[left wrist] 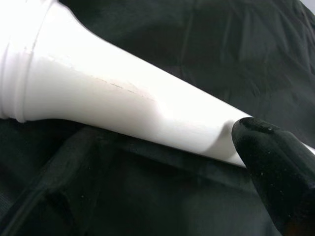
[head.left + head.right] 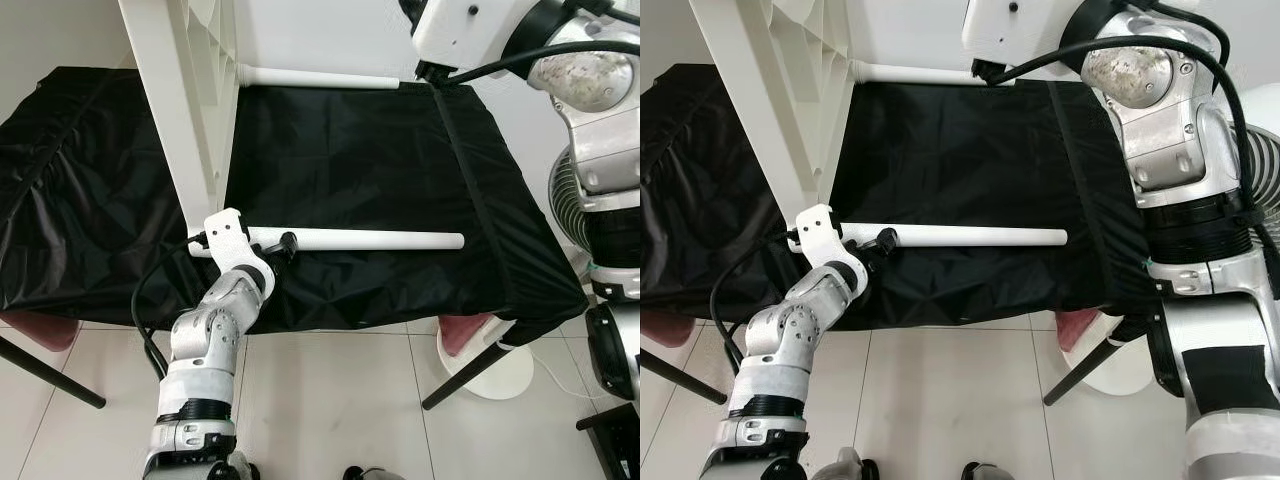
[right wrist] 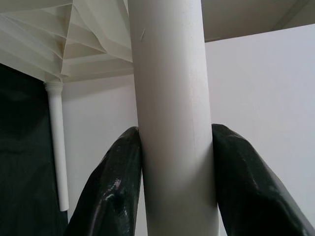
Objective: Building children table
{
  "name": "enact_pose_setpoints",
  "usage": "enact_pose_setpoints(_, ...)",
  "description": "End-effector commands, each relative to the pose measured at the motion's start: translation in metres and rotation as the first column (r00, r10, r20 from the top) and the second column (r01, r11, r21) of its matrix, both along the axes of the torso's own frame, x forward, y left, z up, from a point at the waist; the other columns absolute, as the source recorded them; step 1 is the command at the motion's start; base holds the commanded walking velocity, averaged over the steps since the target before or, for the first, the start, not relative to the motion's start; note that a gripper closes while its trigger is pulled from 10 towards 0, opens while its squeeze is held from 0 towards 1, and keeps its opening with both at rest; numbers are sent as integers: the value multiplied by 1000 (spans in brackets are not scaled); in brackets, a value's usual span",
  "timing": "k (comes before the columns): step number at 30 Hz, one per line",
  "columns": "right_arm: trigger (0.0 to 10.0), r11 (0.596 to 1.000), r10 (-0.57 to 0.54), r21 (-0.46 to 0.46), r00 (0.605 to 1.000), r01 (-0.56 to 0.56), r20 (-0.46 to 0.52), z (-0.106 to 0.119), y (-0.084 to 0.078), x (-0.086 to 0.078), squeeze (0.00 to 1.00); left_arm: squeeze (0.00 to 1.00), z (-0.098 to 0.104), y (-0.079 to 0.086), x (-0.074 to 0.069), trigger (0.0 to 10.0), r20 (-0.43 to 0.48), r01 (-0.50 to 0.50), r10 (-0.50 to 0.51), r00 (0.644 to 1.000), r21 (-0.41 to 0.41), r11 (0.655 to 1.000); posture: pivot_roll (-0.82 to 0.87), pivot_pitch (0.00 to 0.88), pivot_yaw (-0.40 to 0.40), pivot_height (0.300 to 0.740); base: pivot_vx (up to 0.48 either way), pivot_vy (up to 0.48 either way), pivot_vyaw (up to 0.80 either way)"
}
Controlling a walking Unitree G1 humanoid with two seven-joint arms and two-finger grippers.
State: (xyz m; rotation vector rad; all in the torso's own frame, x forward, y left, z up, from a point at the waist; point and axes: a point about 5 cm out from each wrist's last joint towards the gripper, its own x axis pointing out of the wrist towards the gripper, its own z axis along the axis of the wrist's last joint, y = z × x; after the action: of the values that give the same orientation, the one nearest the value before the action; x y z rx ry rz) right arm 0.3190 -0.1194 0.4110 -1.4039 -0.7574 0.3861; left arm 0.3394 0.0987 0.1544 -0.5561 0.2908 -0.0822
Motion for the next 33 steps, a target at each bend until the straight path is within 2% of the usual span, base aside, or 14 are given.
enact_pose_setpoints(1, 0, 999, 46, 11, 999, -46, -8, 3, 6, -3, 0, 0, 7, 3, 6, 10000, 10, -51, 52, 999, -34, 998, -1, 112, 13, 740, 0, 0, 0)
enact_pose_setpoints(6, 0, 999, 42, 25, 999, -43, 13, 9, 2, -4, 0, 0, 4, 9, 9, 10000, -26, -100, 99, 995, -49, 994, -6, 109, 15, 740, 0, 0, 0)
enact_pose_setpoints(8, 0, 996, 51, 68, 998, -53, 29, 17, -2, -9, 0, 0, 0, 17, 12, 10000, -73, -165, 160, 984, -77, 983, -14, 104, 23, 740, 0, 0, 0)
enact_pose_setpoints(11, 0, 993, 56, 104, 997, -60, 46, 22, -6, -13, 0, 0, -2, 21, 13, 10000, -107, -208, 199, 974, -87, 974, -14, 104, 23, 740, 0, 0, 0)
enact_pose_setpoints(13, 0, 985, 27, 167, 996, -41, 89, 32, -17, -18, 0, 0, -3, 24, 14, 10000, -118, -233, 222, 968, -83, 969, -23, 102, 31, 740, 0, 0, 0)
enact_pose_setpoints(14, 0, 985, 27, 167, 996, -41, 89, 32, -17, -18, 0, 0, -3, 24, 14, 10000, -118, -233, 222, 968, -83, 969, -23, 102, 31, 740, 0, 0, 0)
enact_pose_setpoints(17, 0, 968, -53, 252, 992, 23, 115, 41, -41, -24, 0, 0, -2, 24, 13, 10000, -132, -242, 230, 964, -87, 966, -29, 102, 41, 740, 0, 0, 0)
enact_pose_setpoints(24, 0, 961, -74, 274, 991, 41, 111, 41, -47, -26, 0, 0, -1, 25, 12, 10000, -120, -245, 235, 964, -75, 967, -30, 104, 45, 740, 0, 0, 0)
enact_pose_setpoints(28, 0, 946, -105, 319, 987, 63, 118, 42, -59, -29, 0, 0, 4, 22, 8, 10000, -84, -224, 220, 972, -37, 974, -26, 109, 42, 740, 0, 0, 0)
enact_pose_setpoints(33, 0, 940, -108, 335, 987, 61, 122, 43, -62, -31, 0, 0, 3, 19, 7, 10000, -94, -223, 218, 971, -45, 974, -24, 113, 38, 740, 0, 0, 0)
